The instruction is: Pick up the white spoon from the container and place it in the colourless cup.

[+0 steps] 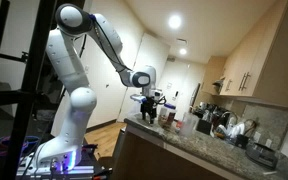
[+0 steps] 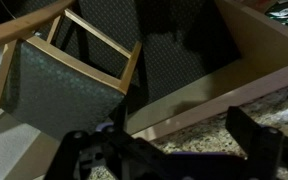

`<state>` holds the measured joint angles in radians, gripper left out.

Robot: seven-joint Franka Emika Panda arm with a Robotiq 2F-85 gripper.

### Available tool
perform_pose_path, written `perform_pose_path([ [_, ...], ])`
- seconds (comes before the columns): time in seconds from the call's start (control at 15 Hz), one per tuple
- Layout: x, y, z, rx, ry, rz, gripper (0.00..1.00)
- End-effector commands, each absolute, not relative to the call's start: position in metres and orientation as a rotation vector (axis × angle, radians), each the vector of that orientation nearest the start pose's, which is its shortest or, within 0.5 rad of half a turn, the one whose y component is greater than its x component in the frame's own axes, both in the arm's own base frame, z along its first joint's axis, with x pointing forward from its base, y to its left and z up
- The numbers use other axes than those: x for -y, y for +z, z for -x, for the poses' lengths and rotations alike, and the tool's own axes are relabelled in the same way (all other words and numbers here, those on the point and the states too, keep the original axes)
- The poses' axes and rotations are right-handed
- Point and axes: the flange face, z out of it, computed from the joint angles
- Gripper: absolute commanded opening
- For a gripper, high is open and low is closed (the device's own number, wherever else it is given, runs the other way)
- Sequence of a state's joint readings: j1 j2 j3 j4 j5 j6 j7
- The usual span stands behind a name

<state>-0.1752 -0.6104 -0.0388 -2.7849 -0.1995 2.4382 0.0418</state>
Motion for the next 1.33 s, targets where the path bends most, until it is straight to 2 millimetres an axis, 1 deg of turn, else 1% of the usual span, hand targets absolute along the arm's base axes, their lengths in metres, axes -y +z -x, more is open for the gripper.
perform_pose_path([
  [0.0, 0.077, 0.409, -0.354, -0.190, -0.411, 3.257, 1.00],
  [0.07, 0.077, 0.409, -0.353, -0.175, -0.390, 3.323, 1.00],
  [0.13, 0.076, 0.410, -0.354, -0.179, -0.410, 3.269, 1.00],
  [0.27, 0.075, 0.409, -0.355, -0.172, -0.410, 3.291, 1.00],
  [0.33, 0.069, 0.393, -0.364, -0.161, -0.342, 3.360, 1.00],
  [0.4, 0.063, 0.392, -0.370, -0.186, -0.322, 3.359, 1.00],
  [0.53, 0.048, 0.414, -0.379, -0.228, -0.292, 3.187, 1.00],
  [0.67, 0.042, 0.452, -0.387, -0.313, -0.279, 3.061, 1.00],
  [0.8, 0.054, 0.500, -0.395, -0.438, -0.264, 2.956, 1.00],
  [0.87, 0.064, 0.523, -0.400, -0.490, -0.238, 2.913, 1.00],
  [0.93, 0.068, 0.537, -0.401, -0.560, -0.213, 2.878, 1.00],
  [1.0, 0.056, 0.514, -0.393, -0.477, -0.272, 2.940, 1.00],
  [1.07, 0.062, 0.532, -0.393, -0.511, -0.268, 2.912, 1.00],
  [1.13, 0.066, 0.542, -0.394, -0.529, -0.269, 2.897, 1.00],
  [1.2, 0.064, 0.529, -0.393, -0.476, -0.174, 2.926, 1.00],
  [1.27, 0.058, 0.520, -0.399, -0.494, -0.093, 2.936, 1.00],
])
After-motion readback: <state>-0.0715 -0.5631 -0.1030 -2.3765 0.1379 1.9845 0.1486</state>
